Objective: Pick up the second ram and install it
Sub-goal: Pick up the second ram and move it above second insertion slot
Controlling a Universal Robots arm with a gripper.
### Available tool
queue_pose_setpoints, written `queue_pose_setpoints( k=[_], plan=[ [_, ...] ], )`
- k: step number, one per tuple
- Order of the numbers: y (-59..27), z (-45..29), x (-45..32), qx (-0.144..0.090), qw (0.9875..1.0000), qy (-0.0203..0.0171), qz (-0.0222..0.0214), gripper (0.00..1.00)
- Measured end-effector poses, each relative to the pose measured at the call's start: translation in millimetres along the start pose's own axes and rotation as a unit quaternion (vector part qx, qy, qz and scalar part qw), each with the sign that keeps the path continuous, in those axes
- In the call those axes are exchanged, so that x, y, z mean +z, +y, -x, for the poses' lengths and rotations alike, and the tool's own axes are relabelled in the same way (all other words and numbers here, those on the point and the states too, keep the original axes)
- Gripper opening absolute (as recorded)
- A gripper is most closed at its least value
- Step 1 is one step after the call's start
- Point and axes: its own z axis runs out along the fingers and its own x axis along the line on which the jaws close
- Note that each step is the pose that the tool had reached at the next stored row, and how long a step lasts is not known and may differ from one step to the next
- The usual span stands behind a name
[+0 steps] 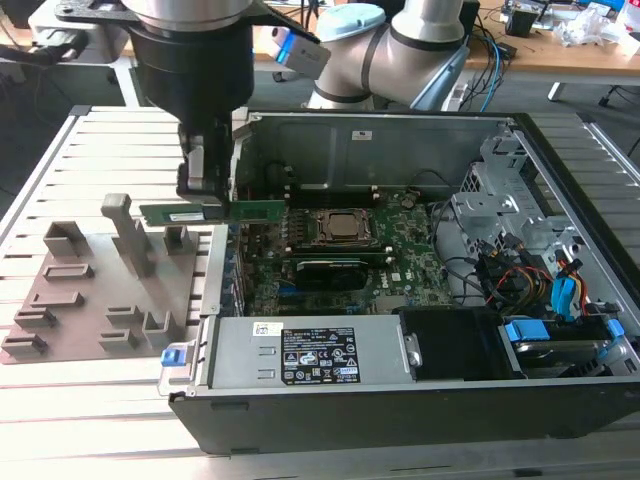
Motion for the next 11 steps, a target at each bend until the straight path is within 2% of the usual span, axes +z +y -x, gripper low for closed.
queue_pose_setpoints(
  k=[3, 6, 8, 9, 11],
  plan=[
    [-12.9, 0.3, -0.6, 0.000, 1.0000, 0.0008, 0.0000, 0.14],
    [-34.2, 0.7, -1.5, 0.000, 1.0000, 0.0020, 0.0000, 0.14],
    [-40.4, 0.8, -1.7, 0.000, 1.0000, 0.0023, 0.0000, 0.14],
    [-48.4, 1.0, -2.1, 0.000, 1.0000, 0.0028, 0.0000, 0.14],
    [-54.3, 1.1, -2.3, 0.000, 1.0000, 0.0031, 0.0000, 0.14]
  ],
)
